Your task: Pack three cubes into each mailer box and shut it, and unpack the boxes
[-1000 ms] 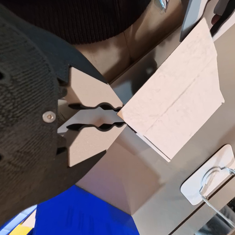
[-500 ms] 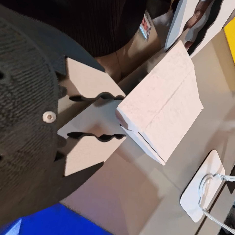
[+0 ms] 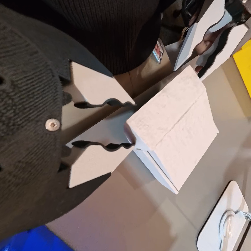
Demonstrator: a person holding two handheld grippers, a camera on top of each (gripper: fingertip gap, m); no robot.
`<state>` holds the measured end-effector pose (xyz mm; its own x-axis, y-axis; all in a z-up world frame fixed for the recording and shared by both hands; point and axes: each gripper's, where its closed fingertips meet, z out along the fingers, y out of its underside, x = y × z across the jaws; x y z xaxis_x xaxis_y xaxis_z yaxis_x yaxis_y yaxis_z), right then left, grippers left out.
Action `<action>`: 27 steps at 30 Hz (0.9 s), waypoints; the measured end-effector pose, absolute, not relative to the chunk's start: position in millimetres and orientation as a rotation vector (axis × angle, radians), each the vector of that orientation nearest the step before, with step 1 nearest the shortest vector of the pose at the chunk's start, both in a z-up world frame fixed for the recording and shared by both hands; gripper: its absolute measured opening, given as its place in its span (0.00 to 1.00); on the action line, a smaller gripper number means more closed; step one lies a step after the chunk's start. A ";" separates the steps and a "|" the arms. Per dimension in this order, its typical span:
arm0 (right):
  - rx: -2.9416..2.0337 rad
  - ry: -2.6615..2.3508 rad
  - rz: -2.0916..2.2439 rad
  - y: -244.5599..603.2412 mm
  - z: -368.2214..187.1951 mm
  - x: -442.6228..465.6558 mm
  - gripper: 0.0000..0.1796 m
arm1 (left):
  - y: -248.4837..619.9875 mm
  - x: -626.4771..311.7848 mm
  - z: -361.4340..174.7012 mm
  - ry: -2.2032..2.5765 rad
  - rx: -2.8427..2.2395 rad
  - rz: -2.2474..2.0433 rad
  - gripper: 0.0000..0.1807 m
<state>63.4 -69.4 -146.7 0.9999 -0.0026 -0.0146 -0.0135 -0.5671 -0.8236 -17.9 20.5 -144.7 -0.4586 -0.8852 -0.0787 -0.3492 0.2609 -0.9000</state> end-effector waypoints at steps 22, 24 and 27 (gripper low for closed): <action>-2.177 -0.057 -0.043 -43.4 -145.4 25.3 0.18 | 70.4 -2.1 -147.3 1.789 -1.249 -1.042 0.24; -2.182 -0.064 -0.054 -43.6 -146.2 25.7 0.18 | 70.1 -2.4 -147.2 1.791 -1.251 -1.048 0.24; -2.175 -0.062 -0.066 -42.5 -144.8 25.9 0.18 | 70.9 -2.6 -145.8 1.785 -1.246 -1.049 0.24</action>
<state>25.9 -42.5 -144.8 0.9973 0.0200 0.0706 0.0694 -0.5687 -0.8196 -2.6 70.9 -145.8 -0.2833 -0.9540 -0.0981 -0.3780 0.2050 -0.9028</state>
